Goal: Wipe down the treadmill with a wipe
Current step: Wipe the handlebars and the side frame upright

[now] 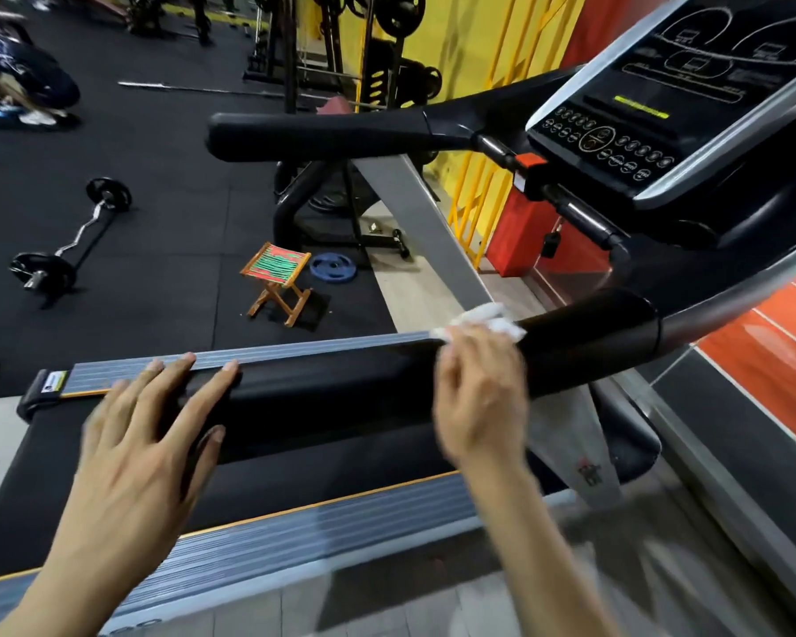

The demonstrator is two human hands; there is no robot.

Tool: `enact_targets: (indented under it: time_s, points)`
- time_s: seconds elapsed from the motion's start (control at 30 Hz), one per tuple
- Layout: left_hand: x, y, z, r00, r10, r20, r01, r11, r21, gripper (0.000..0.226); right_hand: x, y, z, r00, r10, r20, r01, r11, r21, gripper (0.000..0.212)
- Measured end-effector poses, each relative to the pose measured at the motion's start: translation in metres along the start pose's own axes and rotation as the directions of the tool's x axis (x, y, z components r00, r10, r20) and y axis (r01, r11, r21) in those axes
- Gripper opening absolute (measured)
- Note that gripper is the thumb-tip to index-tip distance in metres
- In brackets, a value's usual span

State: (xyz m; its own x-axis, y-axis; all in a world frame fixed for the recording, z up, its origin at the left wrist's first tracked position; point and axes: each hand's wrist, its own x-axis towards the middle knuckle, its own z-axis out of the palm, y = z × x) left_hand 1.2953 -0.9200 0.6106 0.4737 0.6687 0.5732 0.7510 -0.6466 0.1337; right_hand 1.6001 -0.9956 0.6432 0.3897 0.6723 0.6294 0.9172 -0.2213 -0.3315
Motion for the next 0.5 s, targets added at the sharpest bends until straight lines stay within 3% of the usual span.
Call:
enact_targets:
  time_s: [0.1,0.2,0.27,0.4,0.43,0.5]
  points:
    - [-0.007,-0.01,-0.005,1.0,-0.027,0.01,0.029,0.986,-0.167,0.051,-0.022,-0.088,0.022,0.96,-0.266,0.087,0.243,0.946,0.214,0.031]
    - [-0.018,-0.021,-0.011,0.99,-0.139,0.008,0.136,0.95,-0.282,0.049,-0.023,-0.111,0.025,0.91,-0.384,0.157,0.347,0.912,0.218,0.034]
    - [-0.03,-0.034,-0.015,0.974,-0.22,0.045,0.222,0.914,-0.338,0.056,-0.013,-0.079,0.017,0.942,-0.306,0.138,0.29,0.949,0.127,0.033]
    - [-0.057,-0.054,-0.02,0.955,-0.221,0.196,0.284,0.871,-0.402,0.065,-0.002,-0.034,0.002,1.0,0.002,-0.01,-0.003,0.993,-0.118,0.031]
    - [-0.061,-0.056,-0.02,0.948,-0.219,0.232,0.3,0.857,-0.42,0.071,-0.003,-0.05,0.01,1.0,0.0,-0.011,-0.001,0.994,-0.106,0.032]
    - [-0.064,-0.058,-0.02,0.933,-0.226,0.28,0.335,0.828,-0.45,0.077,-0.017,-0.104,0.034,0.99,-0.142,0.023,0.141,0.99,0.012,0.031]
